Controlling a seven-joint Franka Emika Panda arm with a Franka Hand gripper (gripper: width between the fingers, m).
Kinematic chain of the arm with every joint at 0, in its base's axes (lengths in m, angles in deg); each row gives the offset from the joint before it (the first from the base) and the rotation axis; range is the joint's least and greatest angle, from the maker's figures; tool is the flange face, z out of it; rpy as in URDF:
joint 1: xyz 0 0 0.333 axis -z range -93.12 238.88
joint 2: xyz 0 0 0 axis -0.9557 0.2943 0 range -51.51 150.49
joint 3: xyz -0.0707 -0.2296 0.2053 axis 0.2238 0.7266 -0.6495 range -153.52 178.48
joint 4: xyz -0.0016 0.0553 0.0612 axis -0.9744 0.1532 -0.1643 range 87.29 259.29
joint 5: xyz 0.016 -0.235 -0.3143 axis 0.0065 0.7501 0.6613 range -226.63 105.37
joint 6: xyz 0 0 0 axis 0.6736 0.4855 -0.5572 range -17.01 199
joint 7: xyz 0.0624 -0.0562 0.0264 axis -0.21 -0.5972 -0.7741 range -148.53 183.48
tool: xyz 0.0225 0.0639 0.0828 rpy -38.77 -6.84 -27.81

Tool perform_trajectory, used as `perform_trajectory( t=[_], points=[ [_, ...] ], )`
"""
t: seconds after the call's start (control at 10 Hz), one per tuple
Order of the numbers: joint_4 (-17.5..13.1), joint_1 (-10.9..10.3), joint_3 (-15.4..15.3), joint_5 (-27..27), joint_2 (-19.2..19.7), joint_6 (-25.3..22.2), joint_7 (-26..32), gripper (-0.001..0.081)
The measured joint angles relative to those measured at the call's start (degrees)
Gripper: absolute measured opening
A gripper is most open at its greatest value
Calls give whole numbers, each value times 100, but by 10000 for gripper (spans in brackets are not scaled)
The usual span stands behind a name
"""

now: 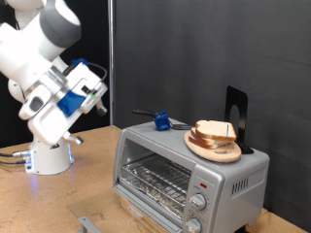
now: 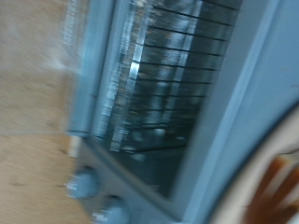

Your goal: Make a piece of toast with the oven

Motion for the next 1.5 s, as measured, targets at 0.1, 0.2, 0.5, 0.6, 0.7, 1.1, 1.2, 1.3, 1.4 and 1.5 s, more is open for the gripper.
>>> perform_trajectory(
  t=[0.1,0.2,0.5,0.6,0.7,1.1,1.2,1.3,1.4,1.5],
  points=[
    [-65,-45,-140,95,-110,-33,4,808],
    [-117,-62,-309,374,-233,-79,3,808],
    [-523,-63,-944,2164,-510,-1039,-291,808],
    [-708,-31,-1058,2533,-458,-1397,-401,808],
    [-667,-31,-1043,2359,-460,-1275,-384,808],
    [-806,-373,-1242,2289,-556,-1538,684,808],
    [-810,-441,-1463,2588,-643,-1523,753,808],
    [-785,-488,-1675,2664,-767,-1428,755,808],
    [-733,-536,-1837,2661,-917,-1355,718,808],
    [-658,-555,-2019,2661,-1075,-1205,568,808]
  ],
)
